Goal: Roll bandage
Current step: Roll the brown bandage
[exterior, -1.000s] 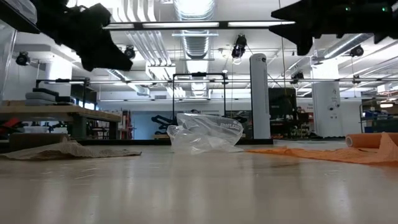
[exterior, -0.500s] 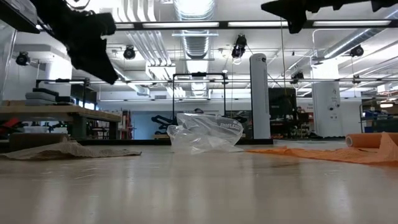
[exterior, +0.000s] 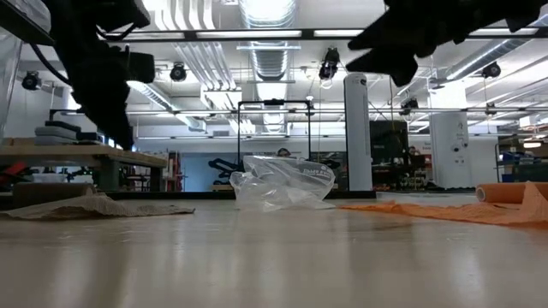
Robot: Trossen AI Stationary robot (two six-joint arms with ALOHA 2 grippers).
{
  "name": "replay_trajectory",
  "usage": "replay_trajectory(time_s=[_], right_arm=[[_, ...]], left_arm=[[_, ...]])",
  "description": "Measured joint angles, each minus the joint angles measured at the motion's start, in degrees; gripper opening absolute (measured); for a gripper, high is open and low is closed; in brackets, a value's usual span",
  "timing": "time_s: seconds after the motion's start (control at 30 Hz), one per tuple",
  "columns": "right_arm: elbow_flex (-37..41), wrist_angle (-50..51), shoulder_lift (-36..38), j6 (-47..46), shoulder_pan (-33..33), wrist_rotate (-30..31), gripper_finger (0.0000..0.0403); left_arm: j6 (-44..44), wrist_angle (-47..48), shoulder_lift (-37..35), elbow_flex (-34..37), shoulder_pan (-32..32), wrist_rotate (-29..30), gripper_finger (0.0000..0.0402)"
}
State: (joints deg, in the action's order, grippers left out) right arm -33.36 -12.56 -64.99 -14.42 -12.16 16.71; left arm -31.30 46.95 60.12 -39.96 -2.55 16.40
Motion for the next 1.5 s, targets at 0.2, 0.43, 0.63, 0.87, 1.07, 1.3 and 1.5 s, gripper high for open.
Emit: replay_trajectory(time_s=[0.2, 0.43, 0.63, 0.87, 1.07, 1.3, 1.5], right_arm=[[0.0, -0.9, -3.7, 0.0, 0.0, 0.1, 0.0221], [0.0, -1.3, -4.5, 1.0, 0.0, 0.0, 0.0230], [0.0, -1.2, -4.5, 1.0, -0.4, -0.1, 0.0236], [0.0, -1.3, -4.5, 1.1, -0.3, -0.1, 0.0232], [0.0, -1.4, -4.5, 1.2, -0.3, -0.1, 0.0241], [0.0, -1.4, -4.4, 2.0, -0.3, -0.1, 0.0240], [0.0, -1.3, -4.4, 2.6, -0.3, -0.1, 0.0242]], left_arm=[[-6.1, 15.3, 5.2, -6.4, 2.6, -1.7, 0.0240], [2.6, 23.5, 12.6, -7.3, 6.6, -4.0, 0.0251], [11.8, 22.0, 12.4, -3.7, 6.8, -3.9, 0.0241], [15.3, 19.2, 6.8, -1.2, 6.7, -5.0, 0.0221], [17.2, 18.0, 5.9, -1.3, 6.7, -6.1, 0.0228], [22.5, 17.7, 14.7, -3.0, 6.7, -8.5, 0.0241], [32.6, 18.1, 22.4, -5.1, 7.3, -6.5, 0.0231]])
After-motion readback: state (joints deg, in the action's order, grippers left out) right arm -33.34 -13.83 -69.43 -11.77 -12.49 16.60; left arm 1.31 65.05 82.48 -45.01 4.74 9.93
